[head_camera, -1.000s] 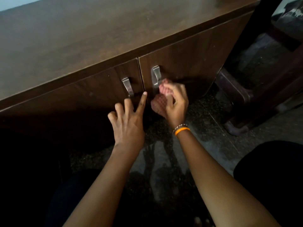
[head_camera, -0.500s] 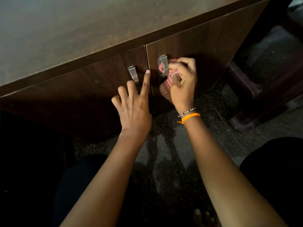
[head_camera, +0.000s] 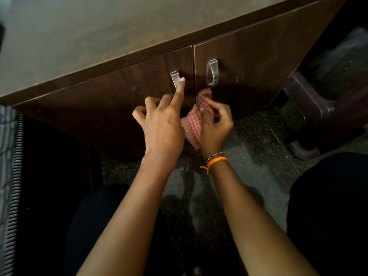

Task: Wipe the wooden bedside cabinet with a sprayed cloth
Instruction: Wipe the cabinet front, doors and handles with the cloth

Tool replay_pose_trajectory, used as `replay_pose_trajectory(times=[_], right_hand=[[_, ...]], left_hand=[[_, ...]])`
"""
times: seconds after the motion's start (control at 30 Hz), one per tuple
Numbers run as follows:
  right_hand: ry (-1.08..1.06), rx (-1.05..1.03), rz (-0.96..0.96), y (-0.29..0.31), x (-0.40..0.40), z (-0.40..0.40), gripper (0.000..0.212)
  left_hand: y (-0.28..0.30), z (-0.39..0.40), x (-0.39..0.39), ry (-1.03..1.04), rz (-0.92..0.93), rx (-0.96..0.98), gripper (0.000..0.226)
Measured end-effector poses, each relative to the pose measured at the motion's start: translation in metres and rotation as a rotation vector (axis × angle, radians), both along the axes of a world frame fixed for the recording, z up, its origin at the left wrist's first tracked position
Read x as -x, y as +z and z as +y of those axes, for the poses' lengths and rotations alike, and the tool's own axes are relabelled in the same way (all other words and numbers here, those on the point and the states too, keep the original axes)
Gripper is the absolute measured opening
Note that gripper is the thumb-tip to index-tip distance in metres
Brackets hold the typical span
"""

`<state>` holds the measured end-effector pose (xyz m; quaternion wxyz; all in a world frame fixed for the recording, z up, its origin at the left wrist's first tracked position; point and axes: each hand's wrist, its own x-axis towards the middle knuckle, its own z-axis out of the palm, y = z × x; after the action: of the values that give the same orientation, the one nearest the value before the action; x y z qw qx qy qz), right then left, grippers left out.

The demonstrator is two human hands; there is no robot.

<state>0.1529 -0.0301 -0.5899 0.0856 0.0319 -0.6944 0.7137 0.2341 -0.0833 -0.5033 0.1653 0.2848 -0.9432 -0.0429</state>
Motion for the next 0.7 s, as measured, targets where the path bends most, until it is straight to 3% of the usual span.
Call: replay_pose_trajectory(times=[0.1, 0.2, 0.47, 0.7], right_hand=[[-0.085, 0.142, -0.023, 0.031, 0.006, -0.022, 0.014], [-0.165, 0.379, -0.228, 0.056, 0.014, -0.042, 0.010], [-0.124, 0.660, -0.735, 0.070, 0.010, -0.046, 0.013], [-0.161, 0.485, -0.538, 0.071, 0.018, -0.048, 0.011]], left_hand=[[0.008, -0.004, -0.005, 0.010, 0.071, -0.004, 0.070], [0.016, -0.010, -0.012, 0.057, 0.099, 0.011, 0.076], [0.022, -0.015, -0.016, 0.126, 0.134, -0.009, 0.079], [0.013, -0.010, -0.005, 0.102, 0.062, -0.018, 0.076]])
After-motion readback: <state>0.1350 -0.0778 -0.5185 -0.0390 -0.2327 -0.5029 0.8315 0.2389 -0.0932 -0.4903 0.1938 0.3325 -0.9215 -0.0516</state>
